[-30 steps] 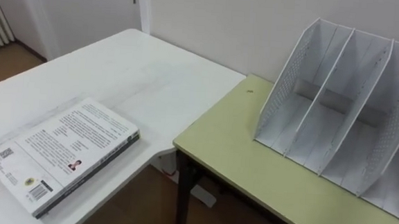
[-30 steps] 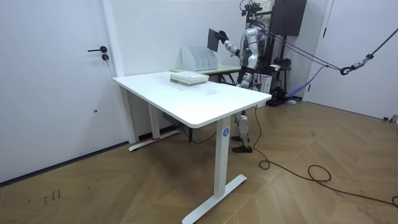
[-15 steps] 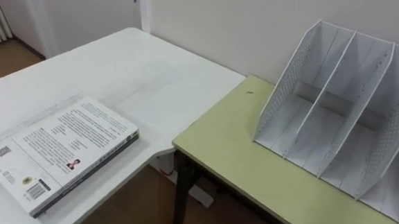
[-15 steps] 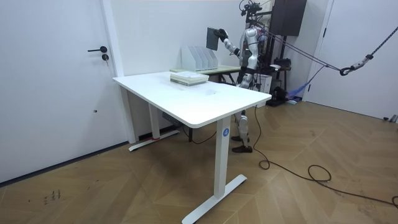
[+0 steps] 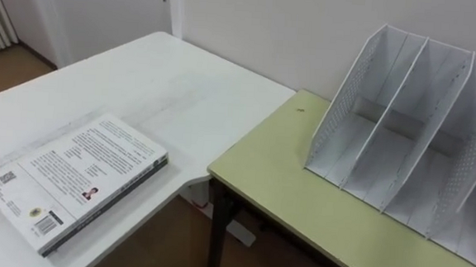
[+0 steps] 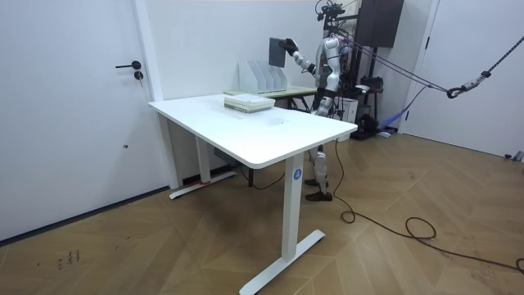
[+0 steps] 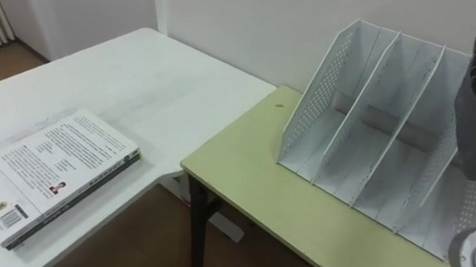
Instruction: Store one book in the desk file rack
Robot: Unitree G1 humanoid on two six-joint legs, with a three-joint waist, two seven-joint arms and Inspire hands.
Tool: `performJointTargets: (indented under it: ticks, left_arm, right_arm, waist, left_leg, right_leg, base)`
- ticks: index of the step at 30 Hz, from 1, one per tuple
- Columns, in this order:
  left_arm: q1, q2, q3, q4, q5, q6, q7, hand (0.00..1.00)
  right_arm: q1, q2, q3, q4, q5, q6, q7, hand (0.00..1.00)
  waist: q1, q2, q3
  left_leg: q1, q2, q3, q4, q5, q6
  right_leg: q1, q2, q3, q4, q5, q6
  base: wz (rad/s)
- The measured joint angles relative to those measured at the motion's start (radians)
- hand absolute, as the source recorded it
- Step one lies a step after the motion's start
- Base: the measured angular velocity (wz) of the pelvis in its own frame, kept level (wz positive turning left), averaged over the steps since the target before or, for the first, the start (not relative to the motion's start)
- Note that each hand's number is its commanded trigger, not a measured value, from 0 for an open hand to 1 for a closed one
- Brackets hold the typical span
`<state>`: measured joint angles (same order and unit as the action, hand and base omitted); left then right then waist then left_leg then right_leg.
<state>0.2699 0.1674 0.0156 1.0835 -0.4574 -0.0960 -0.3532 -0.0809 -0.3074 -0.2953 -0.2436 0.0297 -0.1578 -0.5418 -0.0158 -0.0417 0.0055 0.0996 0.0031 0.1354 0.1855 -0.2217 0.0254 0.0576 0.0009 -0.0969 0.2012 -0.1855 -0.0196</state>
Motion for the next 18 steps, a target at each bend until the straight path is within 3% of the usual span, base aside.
performJointTargets:
  ticks: [18]
  left_arm:
    - [-0.008, 0.001, -0.011, 0.001, -0.011, 0.001, 0.003, 0.0]
  right_arm:
    - [-0.023, 0.0, 0.05, 0.007, 0.002, 0.005, -0.028, 1.0]
  waist:
    - [0.024, -0.001, 0.0002]
  left_leg:
    - [0.0, 0.0, 0.001, 0.001, 0.0, 0.0]
  right_leg:
    - [-0.001, 0.0, -0.001, 0.002, 0.0, 0.0]
  base:
    - [0.0]
